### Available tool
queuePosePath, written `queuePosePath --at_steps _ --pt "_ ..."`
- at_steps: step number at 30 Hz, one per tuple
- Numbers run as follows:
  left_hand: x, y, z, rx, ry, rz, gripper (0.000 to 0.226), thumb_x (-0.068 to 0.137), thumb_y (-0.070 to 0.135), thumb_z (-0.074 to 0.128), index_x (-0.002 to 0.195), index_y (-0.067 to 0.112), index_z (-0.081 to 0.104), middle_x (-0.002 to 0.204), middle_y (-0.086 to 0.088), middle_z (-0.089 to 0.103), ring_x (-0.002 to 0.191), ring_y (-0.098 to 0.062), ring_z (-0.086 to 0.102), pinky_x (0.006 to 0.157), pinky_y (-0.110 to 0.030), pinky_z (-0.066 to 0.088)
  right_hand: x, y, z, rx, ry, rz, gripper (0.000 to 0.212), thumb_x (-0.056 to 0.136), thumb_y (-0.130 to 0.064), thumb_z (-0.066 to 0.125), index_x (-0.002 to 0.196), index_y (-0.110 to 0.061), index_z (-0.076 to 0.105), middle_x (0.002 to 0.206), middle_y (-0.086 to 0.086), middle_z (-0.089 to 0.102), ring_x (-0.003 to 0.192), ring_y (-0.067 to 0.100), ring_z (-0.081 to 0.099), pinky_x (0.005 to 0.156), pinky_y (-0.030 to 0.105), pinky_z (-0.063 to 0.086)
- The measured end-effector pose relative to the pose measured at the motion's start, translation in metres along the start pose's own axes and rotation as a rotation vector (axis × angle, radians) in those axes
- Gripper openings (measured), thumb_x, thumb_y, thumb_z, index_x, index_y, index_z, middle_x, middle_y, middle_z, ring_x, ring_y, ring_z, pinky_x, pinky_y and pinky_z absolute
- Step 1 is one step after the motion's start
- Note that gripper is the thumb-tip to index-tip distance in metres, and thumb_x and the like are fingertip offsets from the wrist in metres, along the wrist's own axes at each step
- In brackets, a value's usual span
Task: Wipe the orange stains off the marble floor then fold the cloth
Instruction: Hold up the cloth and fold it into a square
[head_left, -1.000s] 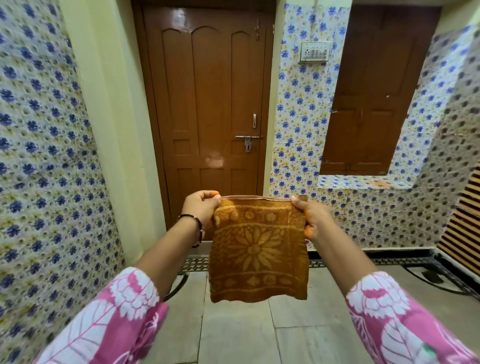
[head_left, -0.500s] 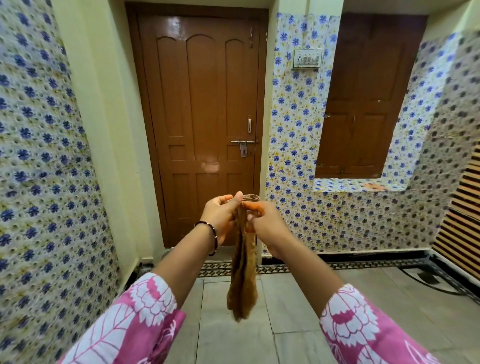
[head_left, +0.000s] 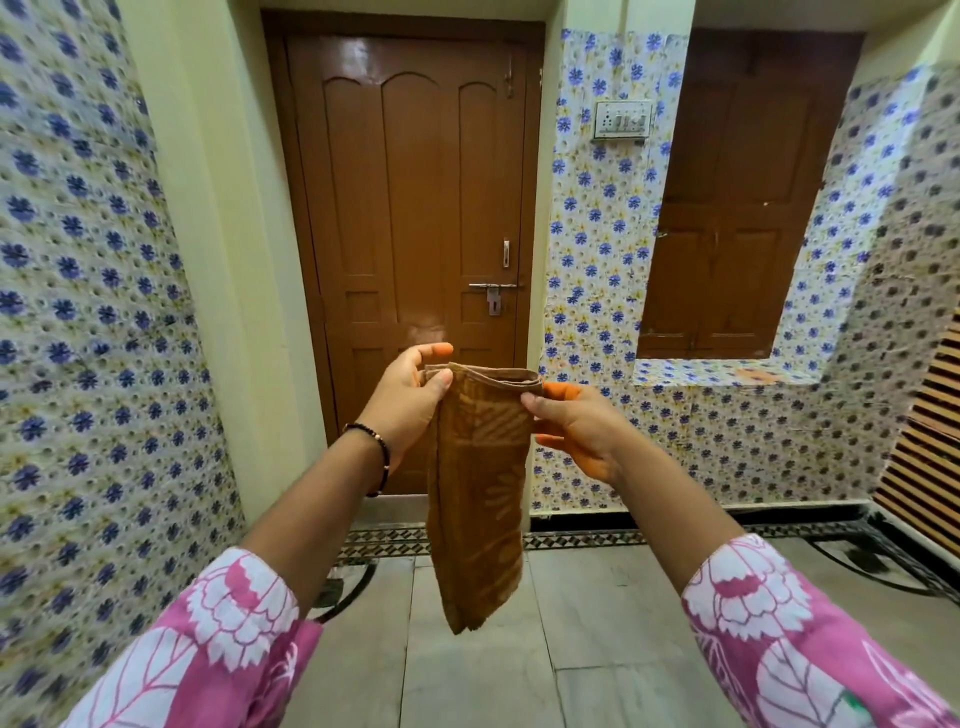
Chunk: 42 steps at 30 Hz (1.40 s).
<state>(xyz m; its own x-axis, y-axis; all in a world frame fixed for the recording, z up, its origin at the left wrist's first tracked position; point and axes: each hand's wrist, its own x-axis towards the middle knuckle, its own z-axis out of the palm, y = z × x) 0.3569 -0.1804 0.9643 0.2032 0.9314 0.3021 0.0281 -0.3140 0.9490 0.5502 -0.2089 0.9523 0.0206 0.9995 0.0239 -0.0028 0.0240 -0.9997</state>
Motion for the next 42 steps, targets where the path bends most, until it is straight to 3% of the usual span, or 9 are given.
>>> queuePosePath --at_steps 7,11,13,18,23,27,32,36,42 --pt "-0.015 -0.008 -0.010 -0.239 0.098 -0.063 0.048 0.093 0.044 0.048 0.129 0.013 0.050 0.113 -0.007 0.066 0.098 -0.016 0.064 0.075 -0.030 0.053 -0.008 -0.026 0.029 0.149 0.024 -0.165 0.008 0.087 -0.015 0.065 0.093 -0.011 0.067 0.079 0.001 0.069 0.072 0.011 0.066 0.060 0.024 0.051" --pt "-0.044 -0.024 0.006 -0.333 -0.065 -0.138 0.062 0.072 0.070 0.039 0.115 0.028 0.055 0.112 0.002 0.065 0.109 -0.019 0.059 0.080 -0.037 0.052 -0.010 -0.046 0.038 0.163 0.055 -0.189 0.007 0.083 -0.015 0.070 0.087 -0.010 0.066 0.075 0.001 0.068 0.069 0.011 0.066 0.059 0.024 0.051" --pt "-0.055 -0.034 0.017 -0.319 -0.140 -0.174 0.072 0.058 0.081 0.056 0.111 0.032 0.056 0.114 0.006 0.065 0.110 -0.017 0.059 0.085 -0.037 0.052 -0.010 -0.054 0.036 0.169 0.084 -0.175 0.010 0.083 -0.016 0.071 0.088 -0.009 0.065 0.078 0.003 0.067 0.073 0.014 0.065 0.061 0.026 0.051" --pt "-0.054 -0.028 0.028 -0.212 -0.043 -0.065 0.026 0.078 0.023 0.070 0.100 0.027 0.058 0.103 0.005 0.067 0.094 -0.010 0.066 0.068 -0.016 0.053 -0.006 -0.056 0.018 0.177 0.192 -0.055 0.013 0.087 -0.016 0.067 0.092 -0.004 0.062 0.082 0.007 0.066 0.076 0.020 0.065 0.067 0.034 0.054" --pt "-0.045 -0.017 0.027 -0.171 -0.062 -0.117 0.022 0.082 0.026 0.068 0.101 0.026 0.058 0.104 0.002 0.067 0.093 -0.010 0.065 0.073 -0.023 0.054 -0.014 -0.021 -0.007 0.233 -0.013 0.167 0.045 0.087 -0.032 0.059 0.120 -0.002 0.059 0.105 0.014 0.063 0.098 0.026 0.060 0.080 0.037 0.052" --pt "-0.042 -0.017 0.025 -0.252 -0.039 -0.256 0.018 0.089 0.026 0.062 0.102 0.015 0.059 0.097 -0.004 0.068 0.084 -0.013 0.066 0.061 -0.023 0.054 -0.031 0.026 -0.010 0.132 -0.149 0.322 0.060 0.074 -0.046 0.064 0.122 -0.010 0.058 0.114 0.014 0.067 0.111 0.032 0.058 0.094 0.049 0.046" --pt "-0.035 -0.021 0.018 -0.275 -0.121 -0.548 0.028 0.090 0.027 0.061 0.107 0.005 0.060 0.097 -0.010 0.065 0.087 -0.022 0.063 0.069 -0.036 0.053 -0.029 0.030 -0.004 0.121 -0.062 0.339 0.036 0.078 -0.020 0.072 0.106 -0.002 0.060 0.088 0.014 0.072 0.086 0.029 0.068 0.076 0.042 0.054" --pt "-0.036 -0.034 0.012 -0.305 -0.187 -0.675 0.030 0.085 0.014 0.065 0.110 -0.001 0.060 0.099 -0.013 0.065 0.086 -0.021 0.063 0.061 -0.028 0.057 -0.024 0.030 -0.001 0.115 0.064 0.334 0.020 0.086 -0.013 0.067 0.101 -0.002 0.060 0.074 0.012 0.071 0.071 0.025 0.069 0.064 0.037 0.055" --pt "-0.034 -0.038 0.013 -0.130 -0.133 -0.480 0.025 0.089 0.002 0.059 0.114 0.006 0.058 0.100 -0.011 0.065 0.080 -0.020 0.065 0.055 -0.028 0.055 -0.023 0.036 0.002 0.131 0.087 0.303 0.012 0.094 -0.013 0.054 0.102 -0.007 0.061 0.081 0.009 0.065 0.078 0.023 0.064 0.069 0.037 0.053"
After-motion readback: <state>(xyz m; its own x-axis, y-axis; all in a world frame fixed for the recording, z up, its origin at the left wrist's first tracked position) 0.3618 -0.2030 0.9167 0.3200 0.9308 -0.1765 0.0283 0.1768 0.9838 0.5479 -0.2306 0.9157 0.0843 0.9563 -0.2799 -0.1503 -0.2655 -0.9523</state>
